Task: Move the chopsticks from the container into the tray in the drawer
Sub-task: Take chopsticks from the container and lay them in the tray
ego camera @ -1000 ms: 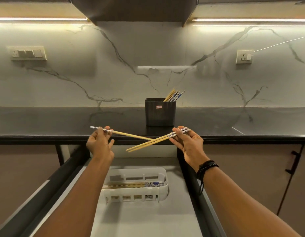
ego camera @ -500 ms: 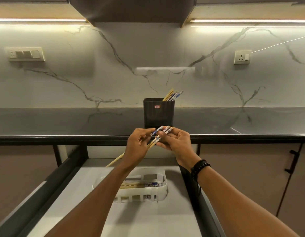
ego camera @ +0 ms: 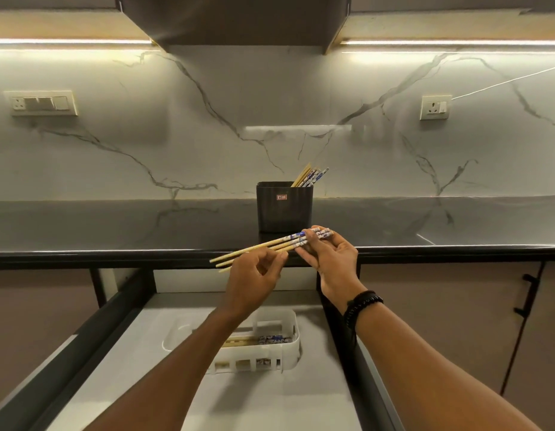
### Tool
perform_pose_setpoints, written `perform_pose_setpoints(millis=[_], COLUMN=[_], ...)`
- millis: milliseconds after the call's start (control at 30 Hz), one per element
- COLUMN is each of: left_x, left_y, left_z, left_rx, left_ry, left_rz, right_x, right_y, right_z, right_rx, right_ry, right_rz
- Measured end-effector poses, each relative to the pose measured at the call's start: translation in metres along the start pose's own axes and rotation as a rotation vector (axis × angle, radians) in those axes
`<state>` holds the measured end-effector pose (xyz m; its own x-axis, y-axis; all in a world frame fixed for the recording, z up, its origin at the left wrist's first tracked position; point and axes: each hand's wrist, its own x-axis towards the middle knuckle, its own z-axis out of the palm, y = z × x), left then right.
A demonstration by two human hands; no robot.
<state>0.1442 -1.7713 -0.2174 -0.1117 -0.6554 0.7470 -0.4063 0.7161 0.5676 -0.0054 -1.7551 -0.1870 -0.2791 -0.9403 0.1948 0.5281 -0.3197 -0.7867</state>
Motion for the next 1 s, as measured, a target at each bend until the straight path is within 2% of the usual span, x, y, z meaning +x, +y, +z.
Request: perform_pose_setpoints(millis=[67,133,167,233,300,400,700,1000], left_x=[-0.002,0.002,0.006,0.014,0.017,0.016,0.021,0.019], left_y=[0.002,0.003,0.003,0.001,-0.001,-0.004,-0.015,-0.01], left_z=[0.004,0.002,-0.002,-0.014,-0.024,-0.029,-0.042,-0.04], left_rx=[-0.096,-0.412,-0.606,-0.922,-1.117,-1.234,-1.277,-1.269], left_ry=[-0.087,-0.101,-0.052,0.117,0.221,0.243,0.298,0.207], left_rz=[-0.229,-0.562,-0.684,-0.777,-0.766,-0.74,-0.765,-0.774], right_x=[0.001,0.0,0.0,-0.001,-0.002,-0.004,-0.005,-0.004], right_y=[0.0,0.001,0.001,0.002,0.004,0.008,0.004,0.004], right_z=[-0.002,-0.002,-0.001,0.001,0.003,0.006,0.007,0.006], right_rx=[0.097,0.167,0.194,0.222,0.209,0.179,0.222,0.188], right_ry=[0.0,-0.01,-0.015,-0.027,-0.032,-0.041,-0.214,-0.245], right_rz=[0.033,0.082,0.109,0.149,0.172,0.193,0.244,0.194])
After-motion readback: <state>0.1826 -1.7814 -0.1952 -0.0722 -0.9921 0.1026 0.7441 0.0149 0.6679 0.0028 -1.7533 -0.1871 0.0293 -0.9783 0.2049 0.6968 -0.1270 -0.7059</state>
